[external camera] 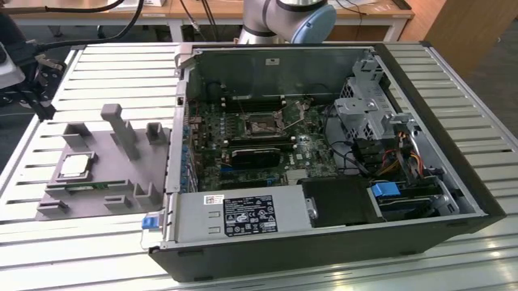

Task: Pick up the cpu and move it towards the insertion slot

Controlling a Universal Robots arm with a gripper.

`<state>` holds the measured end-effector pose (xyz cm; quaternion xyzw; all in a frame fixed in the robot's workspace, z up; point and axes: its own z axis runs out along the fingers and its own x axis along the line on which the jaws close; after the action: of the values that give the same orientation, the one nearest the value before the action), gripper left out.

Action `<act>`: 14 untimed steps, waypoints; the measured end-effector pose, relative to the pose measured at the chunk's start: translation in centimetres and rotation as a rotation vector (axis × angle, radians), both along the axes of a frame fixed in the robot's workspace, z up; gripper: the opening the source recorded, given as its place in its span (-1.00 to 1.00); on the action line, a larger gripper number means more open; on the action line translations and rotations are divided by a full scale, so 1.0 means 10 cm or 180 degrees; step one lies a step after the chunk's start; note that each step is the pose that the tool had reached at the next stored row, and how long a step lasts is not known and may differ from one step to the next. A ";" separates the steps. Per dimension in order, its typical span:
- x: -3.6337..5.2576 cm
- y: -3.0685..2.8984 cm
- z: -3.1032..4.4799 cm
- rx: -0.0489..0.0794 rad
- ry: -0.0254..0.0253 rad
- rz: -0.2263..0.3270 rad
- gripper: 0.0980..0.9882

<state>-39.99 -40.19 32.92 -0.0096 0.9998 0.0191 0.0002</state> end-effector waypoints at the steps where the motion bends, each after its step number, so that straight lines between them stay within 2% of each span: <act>1: 0.000 0.000 -0.012 0.0000 0.0000 0.0000 -0.99; 14: -0.003 0.000 -0.196 0.0000 -0.0003 0.0000 -0.99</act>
<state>-40.01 -40.19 30.96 -0.0096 0.9998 0.0191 0.0006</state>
